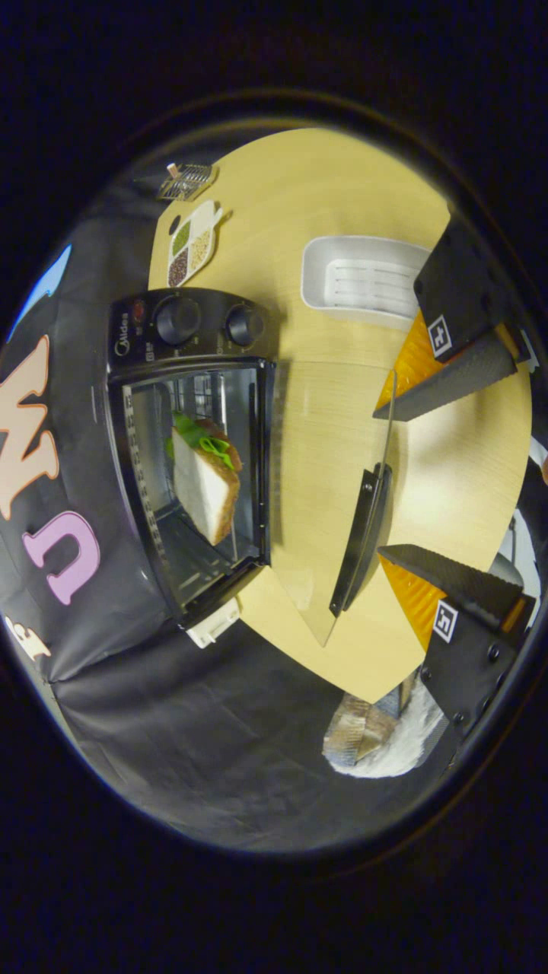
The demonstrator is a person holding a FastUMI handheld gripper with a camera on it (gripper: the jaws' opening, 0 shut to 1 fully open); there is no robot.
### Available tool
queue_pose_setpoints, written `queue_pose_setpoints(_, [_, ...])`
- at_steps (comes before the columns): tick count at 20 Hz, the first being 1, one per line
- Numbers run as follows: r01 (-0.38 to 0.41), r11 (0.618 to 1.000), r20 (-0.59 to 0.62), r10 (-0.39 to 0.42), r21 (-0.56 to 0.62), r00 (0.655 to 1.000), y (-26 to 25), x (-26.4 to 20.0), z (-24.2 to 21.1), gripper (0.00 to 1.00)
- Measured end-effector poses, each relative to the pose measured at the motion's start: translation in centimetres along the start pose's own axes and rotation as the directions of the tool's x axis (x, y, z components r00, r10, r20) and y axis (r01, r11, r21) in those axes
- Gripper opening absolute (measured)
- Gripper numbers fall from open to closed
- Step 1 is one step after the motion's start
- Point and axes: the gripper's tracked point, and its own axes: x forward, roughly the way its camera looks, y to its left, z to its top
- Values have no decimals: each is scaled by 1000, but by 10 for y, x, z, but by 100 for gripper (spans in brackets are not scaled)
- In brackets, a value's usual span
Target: Open the toaster oven, put the food inside, and close the toaster oven door.
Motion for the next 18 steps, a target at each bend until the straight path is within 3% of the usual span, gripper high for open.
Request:
queue_pose_setpoints(5, [-10, 999, 44, 8, 50, 999, 5, -1, 29, 99])
queue_pose_setpoints(18, [-20, 999, 125, 13, 50, 992, 15, -10, 91, 100])
